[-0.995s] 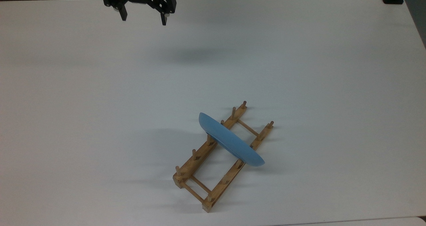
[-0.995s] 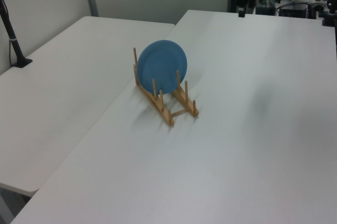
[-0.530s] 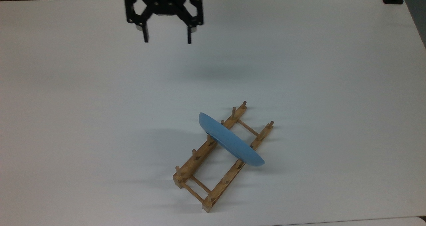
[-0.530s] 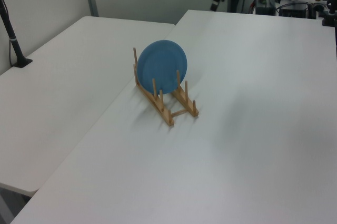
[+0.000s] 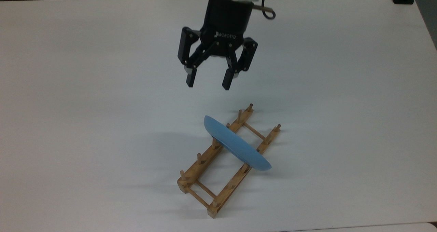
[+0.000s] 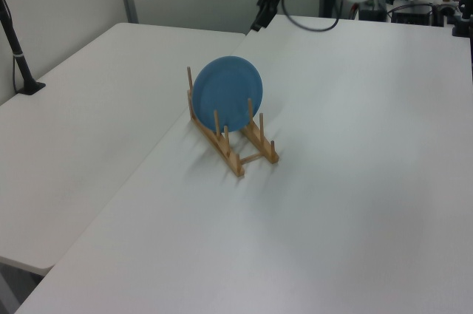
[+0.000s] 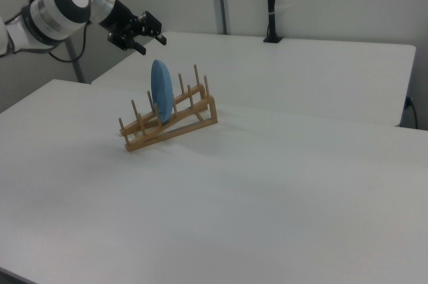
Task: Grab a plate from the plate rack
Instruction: 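Move the open gripper down toward the rim of the blue plate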
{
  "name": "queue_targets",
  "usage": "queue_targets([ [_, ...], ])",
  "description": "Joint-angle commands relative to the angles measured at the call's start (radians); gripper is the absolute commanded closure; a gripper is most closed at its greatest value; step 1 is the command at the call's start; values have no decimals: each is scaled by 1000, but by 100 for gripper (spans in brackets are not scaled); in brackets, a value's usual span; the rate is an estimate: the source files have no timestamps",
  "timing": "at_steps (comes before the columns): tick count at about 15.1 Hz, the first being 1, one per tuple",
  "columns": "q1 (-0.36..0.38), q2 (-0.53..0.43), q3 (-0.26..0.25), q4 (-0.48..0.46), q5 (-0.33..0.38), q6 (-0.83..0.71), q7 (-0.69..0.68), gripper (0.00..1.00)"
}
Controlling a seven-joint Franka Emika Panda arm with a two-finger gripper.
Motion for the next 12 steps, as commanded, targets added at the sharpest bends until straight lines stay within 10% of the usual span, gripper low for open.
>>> queue_targets([
  [1, 44, 78, -22, 57, -81, 5, 34, 31],
  [12, 67, 149, -13, 60, -278, 5, 163, 39],
])
